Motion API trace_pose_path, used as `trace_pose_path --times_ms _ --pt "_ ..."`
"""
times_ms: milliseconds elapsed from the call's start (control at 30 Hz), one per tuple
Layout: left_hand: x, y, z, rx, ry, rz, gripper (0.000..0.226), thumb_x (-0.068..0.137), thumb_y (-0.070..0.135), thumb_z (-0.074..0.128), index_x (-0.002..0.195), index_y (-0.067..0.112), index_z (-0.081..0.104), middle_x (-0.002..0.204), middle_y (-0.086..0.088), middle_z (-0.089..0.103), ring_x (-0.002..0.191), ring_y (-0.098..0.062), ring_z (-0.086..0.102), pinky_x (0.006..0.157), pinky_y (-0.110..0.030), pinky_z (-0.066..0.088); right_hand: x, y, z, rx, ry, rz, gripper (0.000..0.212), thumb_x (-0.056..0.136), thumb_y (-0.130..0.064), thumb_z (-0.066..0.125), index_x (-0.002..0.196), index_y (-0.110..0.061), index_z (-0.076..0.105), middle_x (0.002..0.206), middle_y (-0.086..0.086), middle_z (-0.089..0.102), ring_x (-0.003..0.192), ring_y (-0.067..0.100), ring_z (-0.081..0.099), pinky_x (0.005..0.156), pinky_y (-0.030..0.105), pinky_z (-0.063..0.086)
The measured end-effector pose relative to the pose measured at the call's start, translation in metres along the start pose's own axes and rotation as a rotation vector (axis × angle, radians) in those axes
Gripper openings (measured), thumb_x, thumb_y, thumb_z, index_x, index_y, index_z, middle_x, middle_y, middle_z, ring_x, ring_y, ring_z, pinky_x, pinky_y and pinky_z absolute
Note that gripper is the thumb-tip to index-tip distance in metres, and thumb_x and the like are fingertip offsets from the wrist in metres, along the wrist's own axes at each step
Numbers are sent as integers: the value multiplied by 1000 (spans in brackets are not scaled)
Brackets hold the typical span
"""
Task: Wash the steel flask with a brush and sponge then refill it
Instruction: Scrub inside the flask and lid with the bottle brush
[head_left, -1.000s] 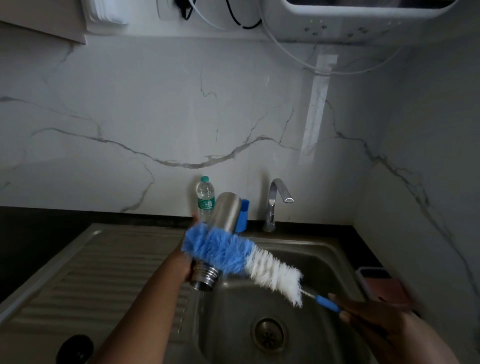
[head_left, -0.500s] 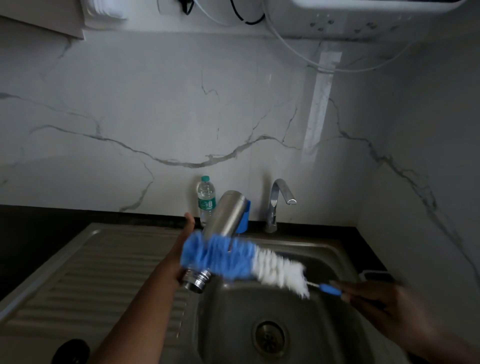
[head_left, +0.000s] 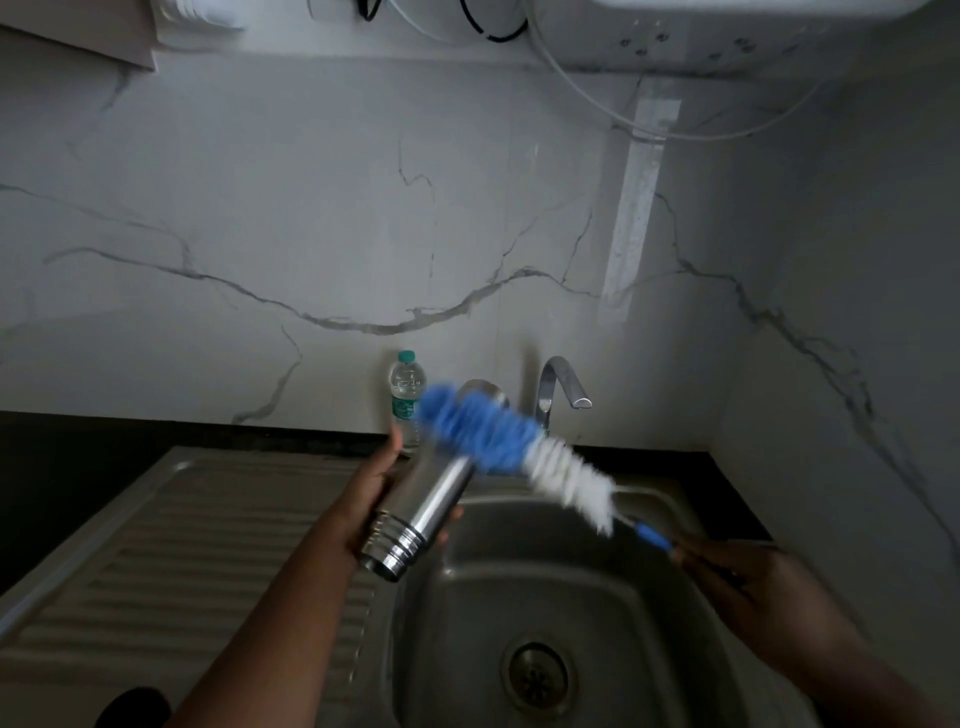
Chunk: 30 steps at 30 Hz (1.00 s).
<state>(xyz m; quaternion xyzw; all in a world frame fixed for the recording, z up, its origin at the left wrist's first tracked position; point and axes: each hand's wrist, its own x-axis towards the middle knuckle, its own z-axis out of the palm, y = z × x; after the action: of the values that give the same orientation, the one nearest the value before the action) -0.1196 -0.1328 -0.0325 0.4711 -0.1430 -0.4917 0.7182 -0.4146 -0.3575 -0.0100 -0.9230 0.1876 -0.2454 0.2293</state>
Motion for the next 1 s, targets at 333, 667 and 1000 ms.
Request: trace_pose_path --times_ms 333,667,1000 --pt "16 -17 -10 -229 -207 16 105 78 71 59 132 -18 45 128 -40 51 112 -48 59 94 -54 50 -5 13 6 -7 25 1 21 85 -32 71 102 -43 72 62 -41 54 56 -23 52 54 -4 35" --pt "10 -13 -2 -203 -174 91 69 73 30 86 119 -14 59 108 -27 68 85 -31 72 71 -38 60 -1 12 5 93 11 29 12 82 -54 61 89 -61 67 68 -39 62 65 -19 59 60 -3 40" --pt "9 -9 -10 -129 185 210 23 91 31 62 98 10 63 72 -3 75 63 -16 72 55 -29 59 -5 30 7 82 -69 -10 25 73 -79 50 95 -71 59 78 -35 68 66 -15 64 65 11 53"
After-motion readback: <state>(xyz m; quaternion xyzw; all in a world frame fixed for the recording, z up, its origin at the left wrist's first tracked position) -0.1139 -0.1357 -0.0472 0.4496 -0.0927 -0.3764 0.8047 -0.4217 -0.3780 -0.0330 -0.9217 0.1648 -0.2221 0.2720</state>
